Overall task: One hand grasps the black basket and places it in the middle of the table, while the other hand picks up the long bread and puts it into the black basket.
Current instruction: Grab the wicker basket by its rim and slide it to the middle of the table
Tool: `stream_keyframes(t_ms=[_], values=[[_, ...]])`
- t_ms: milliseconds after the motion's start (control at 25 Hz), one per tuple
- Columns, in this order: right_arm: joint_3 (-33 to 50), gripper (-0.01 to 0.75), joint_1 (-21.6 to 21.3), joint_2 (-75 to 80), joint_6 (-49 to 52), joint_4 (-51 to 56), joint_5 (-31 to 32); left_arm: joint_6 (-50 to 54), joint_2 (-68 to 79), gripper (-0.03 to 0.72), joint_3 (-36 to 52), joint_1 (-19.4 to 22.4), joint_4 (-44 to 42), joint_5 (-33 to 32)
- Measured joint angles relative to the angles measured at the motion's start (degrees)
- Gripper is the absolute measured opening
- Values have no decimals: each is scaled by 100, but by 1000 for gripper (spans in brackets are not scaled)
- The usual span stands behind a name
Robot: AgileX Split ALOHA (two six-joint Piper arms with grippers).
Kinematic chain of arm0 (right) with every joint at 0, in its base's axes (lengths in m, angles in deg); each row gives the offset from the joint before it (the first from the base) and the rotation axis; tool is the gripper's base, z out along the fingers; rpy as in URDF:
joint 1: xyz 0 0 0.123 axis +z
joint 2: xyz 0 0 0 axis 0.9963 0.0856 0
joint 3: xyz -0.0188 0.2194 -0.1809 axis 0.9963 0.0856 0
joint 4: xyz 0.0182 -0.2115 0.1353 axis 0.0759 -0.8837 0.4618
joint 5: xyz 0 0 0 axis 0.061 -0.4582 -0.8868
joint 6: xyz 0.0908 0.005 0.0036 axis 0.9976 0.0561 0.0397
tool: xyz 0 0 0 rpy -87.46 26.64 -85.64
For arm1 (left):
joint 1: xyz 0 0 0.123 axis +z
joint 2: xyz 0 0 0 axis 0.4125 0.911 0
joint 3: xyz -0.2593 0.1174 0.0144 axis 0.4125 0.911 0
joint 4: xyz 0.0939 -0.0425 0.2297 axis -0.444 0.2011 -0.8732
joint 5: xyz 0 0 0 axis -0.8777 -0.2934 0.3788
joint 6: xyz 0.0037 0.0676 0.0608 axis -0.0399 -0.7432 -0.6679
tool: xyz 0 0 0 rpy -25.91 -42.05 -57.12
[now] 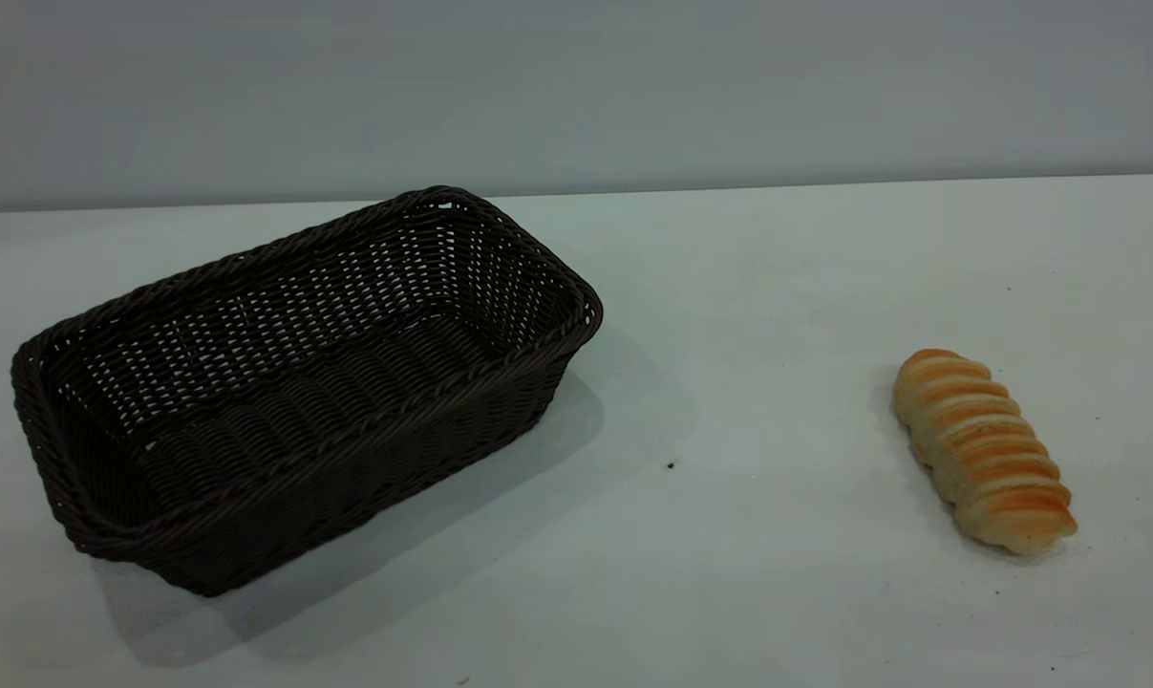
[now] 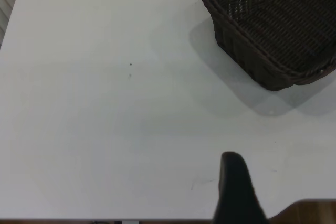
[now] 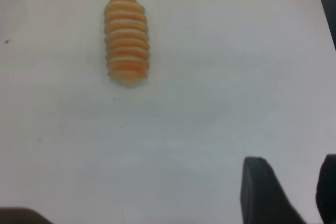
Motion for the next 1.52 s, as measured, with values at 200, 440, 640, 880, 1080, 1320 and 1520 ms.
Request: stream_keyframes(t_ms=[200,440,640,880,1080,1320,1520], values=[[0,238,0,0,0,0,0,0,0,530,0,0,0,0],[0,238,0,0,0,0,0,0,0,530,0,0,0,0],[0,238,0,0,0,0,0,0,0,530,0,0,0,0],[0,238,0,0,0,0,0,0,0,530,0,0,0,0],[0,238,0,0,0,0,0,0,0,530,0,0,0,0],[0,238,0,0,0,0,0,0,0,530,0,0,0,0],[0,238,18,0,0,5,0,0,0,530,0,-111,0,0]])
